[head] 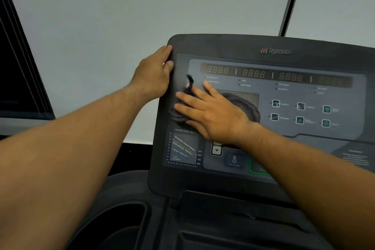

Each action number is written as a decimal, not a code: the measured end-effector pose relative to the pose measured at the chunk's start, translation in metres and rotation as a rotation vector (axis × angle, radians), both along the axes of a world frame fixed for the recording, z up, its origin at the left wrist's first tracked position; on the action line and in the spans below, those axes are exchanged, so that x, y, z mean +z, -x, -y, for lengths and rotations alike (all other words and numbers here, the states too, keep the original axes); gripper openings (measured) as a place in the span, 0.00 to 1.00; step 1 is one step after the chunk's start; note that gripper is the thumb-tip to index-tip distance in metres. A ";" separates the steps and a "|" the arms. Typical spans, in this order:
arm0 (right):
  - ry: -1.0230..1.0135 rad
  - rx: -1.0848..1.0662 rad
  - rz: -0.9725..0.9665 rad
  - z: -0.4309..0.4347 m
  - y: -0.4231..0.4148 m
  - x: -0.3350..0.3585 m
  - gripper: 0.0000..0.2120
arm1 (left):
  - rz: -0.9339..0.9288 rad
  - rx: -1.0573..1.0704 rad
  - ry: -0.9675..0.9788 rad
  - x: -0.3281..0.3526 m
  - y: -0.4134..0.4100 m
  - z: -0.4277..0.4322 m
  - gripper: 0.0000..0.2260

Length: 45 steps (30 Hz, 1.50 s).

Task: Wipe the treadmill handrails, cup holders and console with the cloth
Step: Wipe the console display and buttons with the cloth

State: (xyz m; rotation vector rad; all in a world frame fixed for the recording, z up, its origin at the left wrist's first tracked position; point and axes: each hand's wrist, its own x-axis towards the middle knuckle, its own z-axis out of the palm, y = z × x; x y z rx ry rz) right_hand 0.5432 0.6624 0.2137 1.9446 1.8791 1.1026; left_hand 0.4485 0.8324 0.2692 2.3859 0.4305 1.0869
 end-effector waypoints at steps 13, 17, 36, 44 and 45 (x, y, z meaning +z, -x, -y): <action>-0.109 -0.116 -0.044 -0.028 -0.002 0.028 0.26 | -0.074 -0.040 0.164 -0.022 0.020 -0.010 0.18; -0.064 -0.041 -0.002 -0.036 0.012 0.006 0.24 | -0.062 -0.043 0.194 -0.023 0.022 -0.007 0.18; -0.136 -0.100 -0.092 -0.026 0.013 0.004 0.25 | -0.081 -0.121 0.346 -0.027 0.028 -0.002 0.20; 0.122 0.129 -0.027 -0.007 0.047 -0.068 0.22 | -0.083 -0.105 0.356 -0.030 0.027 0.004 0.20; 0.148 0.152 -0.014 0.002 0.044 -0.069 0.22 | -0.093 -0.100 0.359 -0.030 0.027 0.004 0.20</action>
